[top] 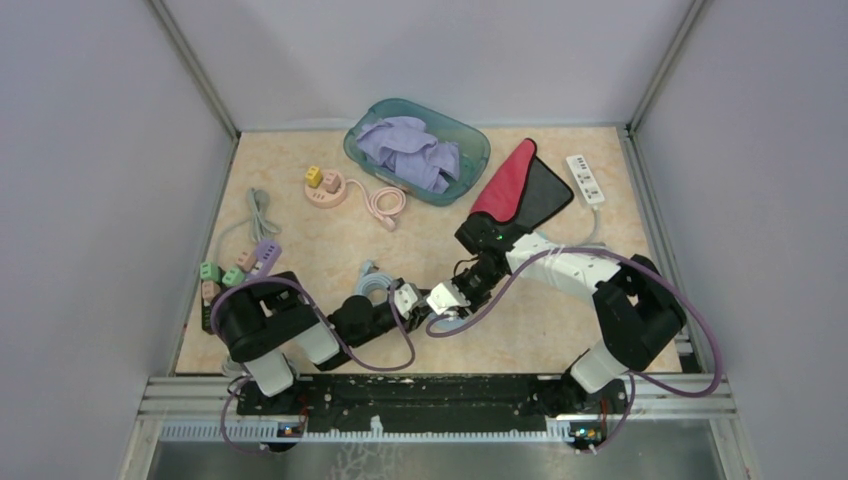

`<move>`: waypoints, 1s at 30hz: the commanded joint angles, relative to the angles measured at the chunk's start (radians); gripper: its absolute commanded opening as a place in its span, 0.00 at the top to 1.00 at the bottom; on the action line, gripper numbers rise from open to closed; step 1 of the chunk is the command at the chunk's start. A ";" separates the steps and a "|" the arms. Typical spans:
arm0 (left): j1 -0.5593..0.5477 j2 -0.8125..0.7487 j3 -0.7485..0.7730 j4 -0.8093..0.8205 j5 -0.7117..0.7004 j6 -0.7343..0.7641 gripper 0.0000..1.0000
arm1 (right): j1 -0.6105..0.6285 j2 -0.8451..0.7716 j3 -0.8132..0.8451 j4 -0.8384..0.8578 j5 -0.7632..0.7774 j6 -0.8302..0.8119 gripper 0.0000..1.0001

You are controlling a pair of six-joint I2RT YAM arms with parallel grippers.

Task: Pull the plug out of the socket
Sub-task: Remove the plug from the socket.

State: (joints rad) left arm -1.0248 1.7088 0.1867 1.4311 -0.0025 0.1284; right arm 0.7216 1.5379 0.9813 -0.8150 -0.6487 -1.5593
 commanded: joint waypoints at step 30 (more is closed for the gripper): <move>-0.013 0.104 0.089 0.057 -0.036 -0.027 0.55 | 0.010 -0.004 -0.019 -0.032 -0.019 -0.033 0.98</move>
State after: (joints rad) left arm -1.0317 1.7882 0.2661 1.4582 -0.0486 0.1230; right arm 0.7227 1.5368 0.9813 -0.8207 -0.6514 -1.5688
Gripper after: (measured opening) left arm 0.464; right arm 0.318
